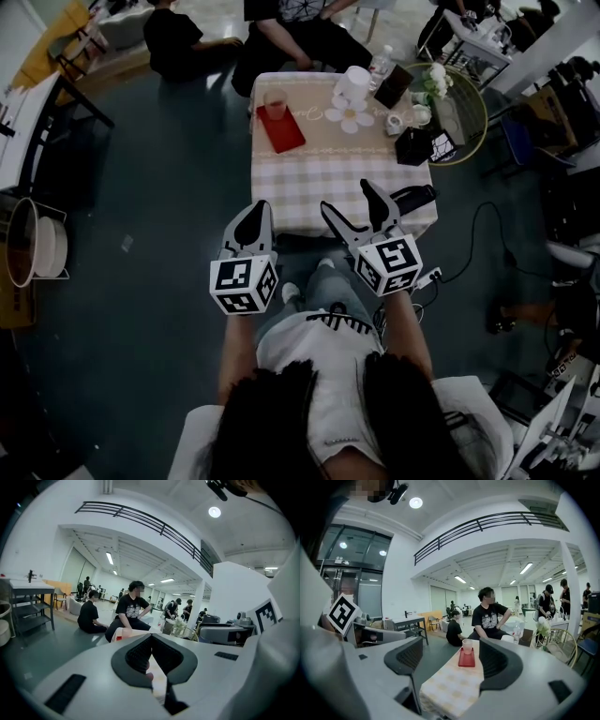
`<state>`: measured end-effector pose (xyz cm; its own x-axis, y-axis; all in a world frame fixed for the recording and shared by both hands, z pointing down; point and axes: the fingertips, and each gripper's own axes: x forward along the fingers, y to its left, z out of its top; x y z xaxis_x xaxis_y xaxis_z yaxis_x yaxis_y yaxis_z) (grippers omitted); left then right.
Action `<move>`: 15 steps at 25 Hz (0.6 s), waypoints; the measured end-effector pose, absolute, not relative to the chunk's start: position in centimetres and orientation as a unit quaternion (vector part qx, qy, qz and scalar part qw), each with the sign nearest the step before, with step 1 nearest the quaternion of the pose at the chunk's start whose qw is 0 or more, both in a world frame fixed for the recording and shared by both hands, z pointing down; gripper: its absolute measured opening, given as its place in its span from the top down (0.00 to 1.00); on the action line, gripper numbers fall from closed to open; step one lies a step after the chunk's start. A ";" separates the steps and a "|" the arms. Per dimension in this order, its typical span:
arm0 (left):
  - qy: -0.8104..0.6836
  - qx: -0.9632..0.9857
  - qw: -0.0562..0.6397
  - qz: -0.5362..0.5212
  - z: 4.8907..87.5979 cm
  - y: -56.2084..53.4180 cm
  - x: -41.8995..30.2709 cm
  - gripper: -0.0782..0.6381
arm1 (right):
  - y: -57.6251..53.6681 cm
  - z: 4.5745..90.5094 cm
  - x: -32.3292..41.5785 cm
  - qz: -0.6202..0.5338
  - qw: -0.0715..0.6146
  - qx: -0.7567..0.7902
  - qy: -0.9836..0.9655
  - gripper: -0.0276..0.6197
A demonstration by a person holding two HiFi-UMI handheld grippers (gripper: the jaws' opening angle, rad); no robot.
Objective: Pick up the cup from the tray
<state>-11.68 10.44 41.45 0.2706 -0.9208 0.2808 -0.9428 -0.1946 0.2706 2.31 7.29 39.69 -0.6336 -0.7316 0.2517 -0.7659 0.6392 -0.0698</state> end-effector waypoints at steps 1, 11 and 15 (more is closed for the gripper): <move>-0.607 0.769 0.198 0.027 41.5 10.3 -12.1 0.88 | 6.9 39.5 1.9 0.080 0.101 0.414 -0.901 0.40; -0.626 0.754 0.196 0.031 41.9 7.1 -14.2 0.88 | 1.9 39.5 -0.5 0.059 0.100 0.394 -0.912 0.39; -0.634 0.747 0.192 0.052 42.7 5.0 -14.4 0.88 | -0.7 40.3 -1.6 0.056 0.108 0.383 -0.916 0.39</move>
